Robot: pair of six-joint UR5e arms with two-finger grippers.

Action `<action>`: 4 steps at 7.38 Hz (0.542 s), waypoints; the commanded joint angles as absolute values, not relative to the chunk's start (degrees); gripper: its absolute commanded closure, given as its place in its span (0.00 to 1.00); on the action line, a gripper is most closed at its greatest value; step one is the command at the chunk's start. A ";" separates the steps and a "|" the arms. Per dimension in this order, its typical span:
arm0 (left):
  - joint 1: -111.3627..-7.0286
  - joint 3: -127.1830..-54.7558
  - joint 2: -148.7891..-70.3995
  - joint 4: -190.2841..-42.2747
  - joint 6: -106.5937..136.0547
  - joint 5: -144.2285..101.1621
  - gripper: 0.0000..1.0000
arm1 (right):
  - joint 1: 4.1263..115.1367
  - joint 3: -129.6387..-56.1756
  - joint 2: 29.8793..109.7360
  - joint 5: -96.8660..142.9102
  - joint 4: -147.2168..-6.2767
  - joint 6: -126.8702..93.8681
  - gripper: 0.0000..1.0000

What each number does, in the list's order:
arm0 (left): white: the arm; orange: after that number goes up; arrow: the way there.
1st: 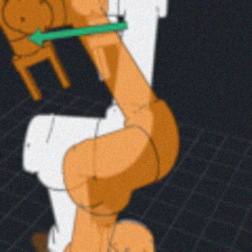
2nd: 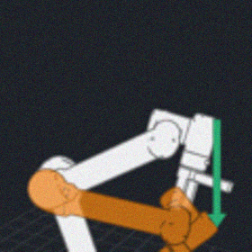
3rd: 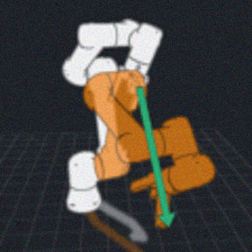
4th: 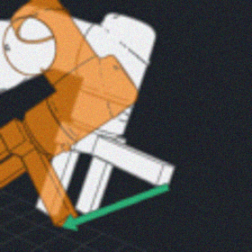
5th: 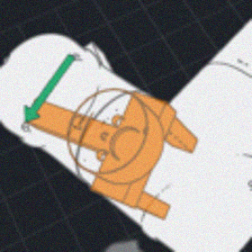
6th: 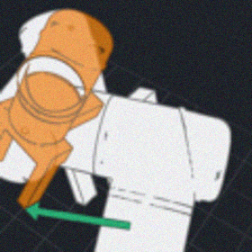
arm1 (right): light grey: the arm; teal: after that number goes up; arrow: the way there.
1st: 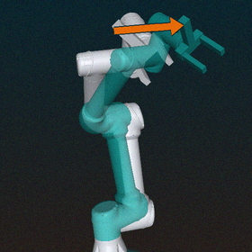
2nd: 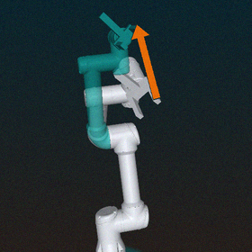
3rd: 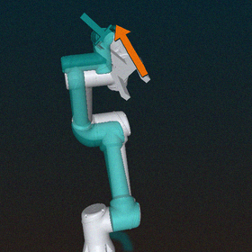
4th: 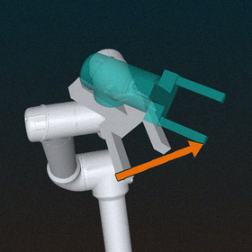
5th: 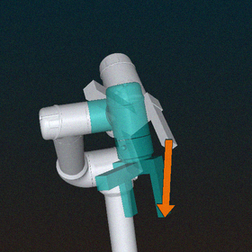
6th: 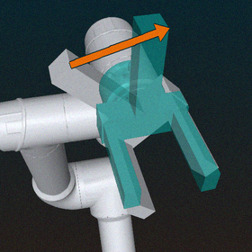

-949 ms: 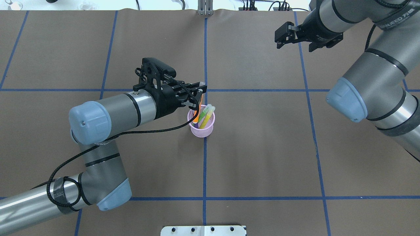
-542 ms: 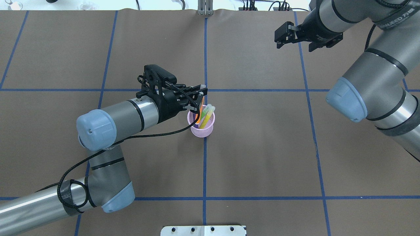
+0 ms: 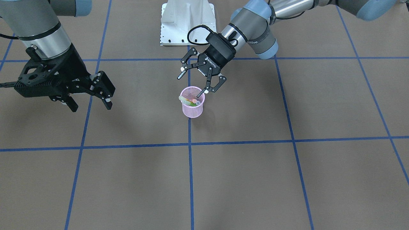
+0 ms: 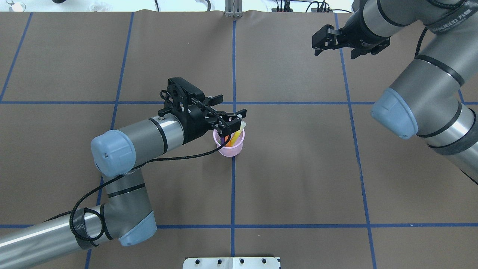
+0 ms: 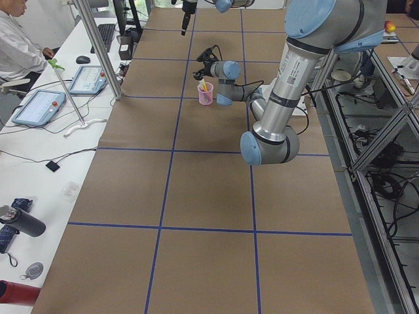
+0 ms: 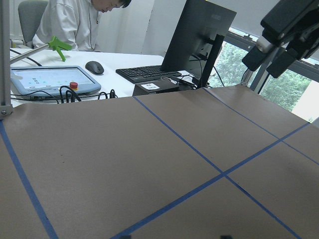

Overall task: Collect pens into pen holder
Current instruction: 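Lift the orange marker with the left gripper and drop it into the cup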

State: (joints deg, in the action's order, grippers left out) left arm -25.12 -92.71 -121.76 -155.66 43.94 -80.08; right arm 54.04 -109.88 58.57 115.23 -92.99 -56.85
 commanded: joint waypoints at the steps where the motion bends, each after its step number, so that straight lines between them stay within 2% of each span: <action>1: -25.66 -93.77 -120.51 -152.95 43.86 -80.59 0.02 | 55.19 -109.69 58.80 116.10 -93.42 -52.94 0.00; 2: -26.01 -97.69 -117.97 -144.58 43.77 -82.77 0.02 | 57.20 -109.60 60.19 117.93 -93.69 -50.39 0.00; 4: -30.91 -113.04 -112.61 -116.94 43.51 -90.66 0.02 | 62.46 -109.34 65.28 121.54 -93.69 -40.21 0.00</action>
State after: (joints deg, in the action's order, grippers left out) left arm -28.25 -104.57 -115.54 -132.62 43.65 -86.16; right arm 59.37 -109.51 62.41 119.51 -93.64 -45.98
